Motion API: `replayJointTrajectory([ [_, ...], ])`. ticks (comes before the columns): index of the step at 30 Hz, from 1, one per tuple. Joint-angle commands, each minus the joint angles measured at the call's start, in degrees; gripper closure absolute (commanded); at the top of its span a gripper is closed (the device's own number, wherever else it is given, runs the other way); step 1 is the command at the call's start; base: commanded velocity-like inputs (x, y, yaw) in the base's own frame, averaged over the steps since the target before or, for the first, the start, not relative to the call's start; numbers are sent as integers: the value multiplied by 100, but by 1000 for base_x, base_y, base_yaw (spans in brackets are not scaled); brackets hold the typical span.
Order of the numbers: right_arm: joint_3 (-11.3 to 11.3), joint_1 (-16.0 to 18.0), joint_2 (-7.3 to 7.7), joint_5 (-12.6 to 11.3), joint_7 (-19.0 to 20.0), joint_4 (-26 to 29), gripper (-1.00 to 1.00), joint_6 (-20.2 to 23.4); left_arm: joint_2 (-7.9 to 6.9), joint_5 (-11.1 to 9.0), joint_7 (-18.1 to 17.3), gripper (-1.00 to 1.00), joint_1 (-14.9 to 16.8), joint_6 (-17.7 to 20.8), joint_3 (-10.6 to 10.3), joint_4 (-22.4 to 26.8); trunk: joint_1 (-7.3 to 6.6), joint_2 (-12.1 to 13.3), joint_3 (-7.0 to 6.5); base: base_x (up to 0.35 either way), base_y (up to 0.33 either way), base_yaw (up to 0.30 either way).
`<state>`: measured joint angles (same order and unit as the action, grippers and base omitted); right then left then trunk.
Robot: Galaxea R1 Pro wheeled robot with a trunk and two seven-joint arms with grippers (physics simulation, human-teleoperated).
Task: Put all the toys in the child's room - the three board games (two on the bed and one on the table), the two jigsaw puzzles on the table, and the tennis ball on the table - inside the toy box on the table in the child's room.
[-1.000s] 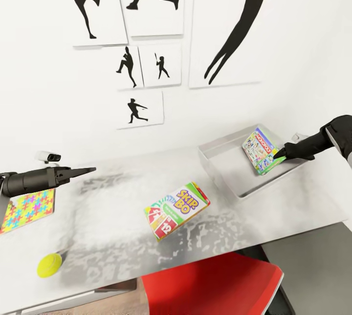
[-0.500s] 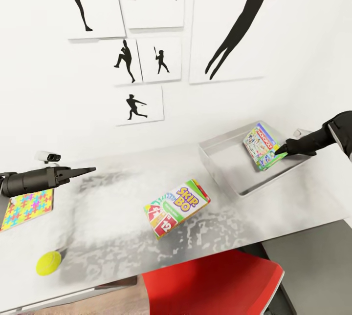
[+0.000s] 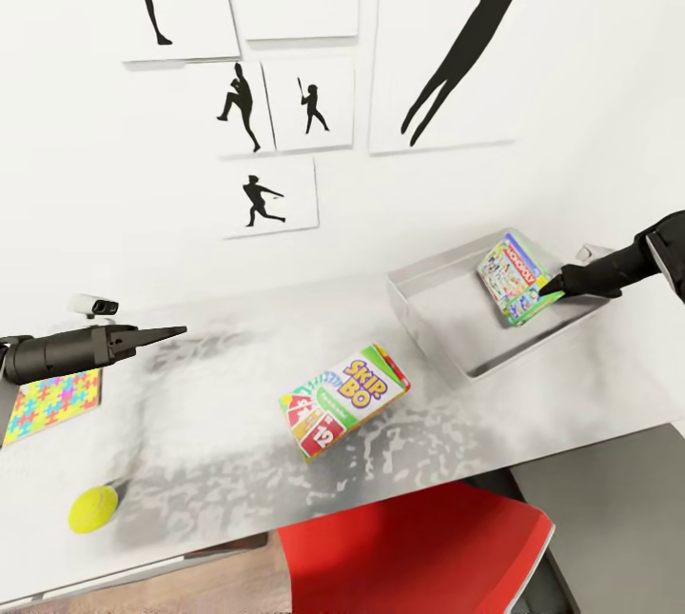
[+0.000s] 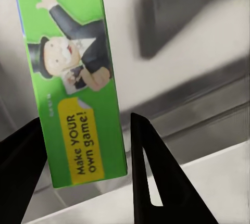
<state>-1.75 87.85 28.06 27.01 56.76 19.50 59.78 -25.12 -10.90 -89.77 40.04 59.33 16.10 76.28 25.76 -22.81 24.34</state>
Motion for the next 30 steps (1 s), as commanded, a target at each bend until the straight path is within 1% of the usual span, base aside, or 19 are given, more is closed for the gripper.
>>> replayJointTrajectory([
  [1,-18,4,7,34,46,28,100,22,-2,3,-23,-100,4,61,-1,1,3,-11,19,0,0,0],
  [12,-18,4,32,33,38,160,100,22,-2,1,-23,-100,4,61,-2,1,3,-11,123,0,0,0],
  [17,-18,4,44,32,35,313,100,22,-10,-4,-23,-100,4,62,6,33,3,-11,170,0,0,0],
  [21,-18,4,48,32,37,374,100,22,-25,-53,-23,-100,7,67,13,98,3,-11,207,0,0,0],
  [28,-18,106,50,35,30,390,100,22,-51,-263,-23,-100,12,63,31,138,3,-11,273,0,0,0],
  [30,-18,127,50,37,26,389,100,22,-52,-285,-23,-100,12,64,32,141,3,-11,292,0,0,0],
])
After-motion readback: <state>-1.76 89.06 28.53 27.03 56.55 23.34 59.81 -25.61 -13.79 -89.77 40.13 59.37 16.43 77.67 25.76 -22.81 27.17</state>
